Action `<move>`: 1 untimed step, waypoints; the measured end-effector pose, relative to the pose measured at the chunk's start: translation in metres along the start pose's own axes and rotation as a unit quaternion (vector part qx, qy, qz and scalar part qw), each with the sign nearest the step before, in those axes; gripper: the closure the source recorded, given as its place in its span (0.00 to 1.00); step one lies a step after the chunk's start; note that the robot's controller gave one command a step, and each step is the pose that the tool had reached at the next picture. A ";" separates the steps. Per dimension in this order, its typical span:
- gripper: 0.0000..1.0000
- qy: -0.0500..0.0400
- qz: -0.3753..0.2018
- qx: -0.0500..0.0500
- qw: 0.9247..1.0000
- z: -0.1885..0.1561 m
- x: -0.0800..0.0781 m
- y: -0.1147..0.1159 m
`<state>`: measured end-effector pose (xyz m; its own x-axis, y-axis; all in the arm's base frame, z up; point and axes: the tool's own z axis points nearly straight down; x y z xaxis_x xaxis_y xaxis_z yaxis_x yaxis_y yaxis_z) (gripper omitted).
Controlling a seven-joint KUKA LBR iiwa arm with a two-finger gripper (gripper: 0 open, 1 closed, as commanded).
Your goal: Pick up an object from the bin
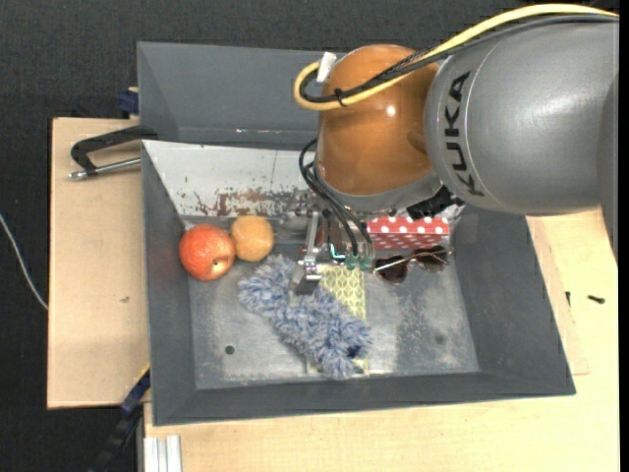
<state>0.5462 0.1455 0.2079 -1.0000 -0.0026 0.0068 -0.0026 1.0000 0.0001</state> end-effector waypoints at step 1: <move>0.00 -0.004 0.001 -0.001 1.000 -0.004 -0.002 -0.001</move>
Offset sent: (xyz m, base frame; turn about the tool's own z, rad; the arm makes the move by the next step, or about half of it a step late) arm 0.0104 -0.0279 -0.1379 -0.0078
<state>0.5481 0.1447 0.2119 -1.0000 0.0001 -0.0010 0.0001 1.0000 0.0015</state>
